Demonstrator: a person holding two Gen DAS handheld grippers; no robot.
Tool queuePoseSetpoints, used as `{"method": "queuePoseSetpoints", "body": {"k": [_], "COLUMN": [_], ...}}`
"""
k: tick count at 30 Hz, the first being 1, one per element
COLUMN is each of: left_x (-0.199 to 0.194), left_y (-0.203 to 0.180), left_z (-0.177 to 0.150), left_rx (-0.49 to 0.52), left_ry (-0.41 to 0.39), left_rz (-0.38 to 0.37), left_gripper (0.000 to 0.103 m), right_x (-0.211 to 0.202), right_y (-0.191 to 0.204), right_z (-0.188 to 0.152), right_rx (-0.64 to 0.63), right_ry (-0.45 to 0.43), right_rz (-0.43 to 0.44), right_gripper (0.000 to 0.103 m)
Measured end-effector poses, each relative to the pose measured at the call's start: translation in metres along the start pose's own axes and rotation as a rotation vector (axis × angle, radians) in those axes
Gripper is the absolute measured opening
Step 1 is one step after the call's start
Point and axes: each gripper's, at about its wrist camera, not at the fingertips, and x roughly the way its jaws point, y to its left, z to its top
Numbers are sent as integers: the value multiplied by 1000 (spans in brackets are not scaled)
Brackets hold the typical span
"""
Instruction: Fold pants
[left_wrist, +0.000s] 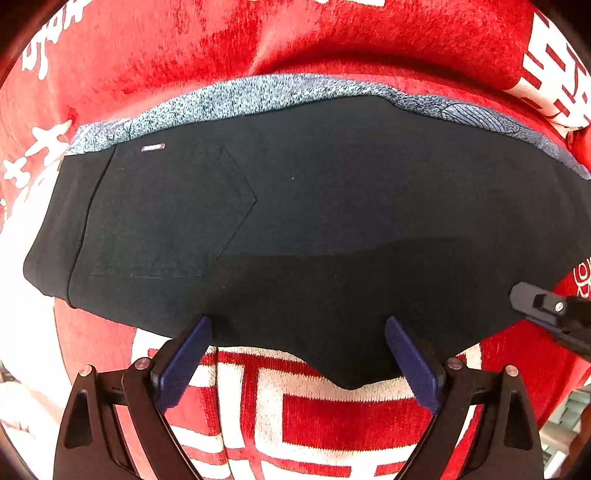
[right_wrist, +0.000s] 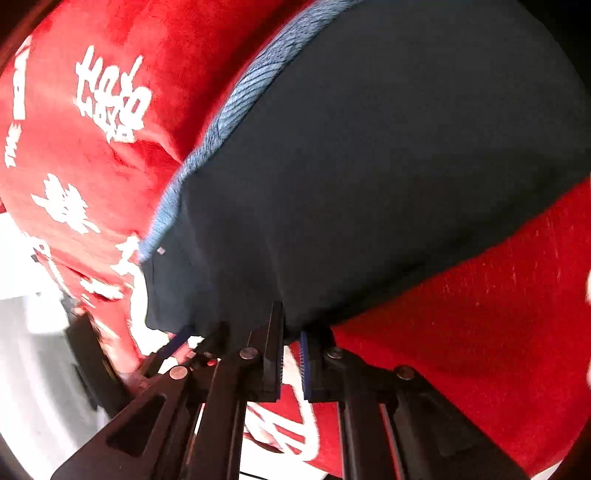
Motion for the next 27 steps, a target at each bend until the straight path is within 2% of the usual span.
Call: {"method": "queuePoseSetpoints", "body": {"k": [2, 5, 6, 9, 13, 19, 22, 24, 27], "left_x": [-4, -15, -21, -33, -36, -18, -2, -2, -3], "left_y": [-2, -4, -7, -26, -66, -111, -128, -129, -131], "left_z": [2, 11, 15, 25, 45, 57, 46, 43, 44], "left_rx": [6, 6, 4, 25, 60, 14, 37, 35, 24], "left_ry": [9, 17, 10, -22, -50, -36, 1, -26, -9], "left_rz": [7, -10, -24, -49, -67, -100, -55, -44, -45], "left_gripper": [96, 96, 96, 96, 96, 96, 96, 96, 96], "right_x": [-6, -30, -44, -83, -149, -222, -236, -237, -232], "right_y": [5, 0, -6, -25, -74, -140, -165, -175, -177], "right_z": [2, 1, 2, 8, 33, 65, 80, 89, 96], "right_rx": [-26, -55, -57, -25, 89, 266, 318, 332, 326], "right_ry": [12, 30, 13, -57, -207, -391, -430, -426, -426], "right_rz": [13, -32, -41, -88, -199, -280, -272, -257, -238], "right_gripper": [12, 25, 26, 26, 26, 26, 26, 26, 26]}}
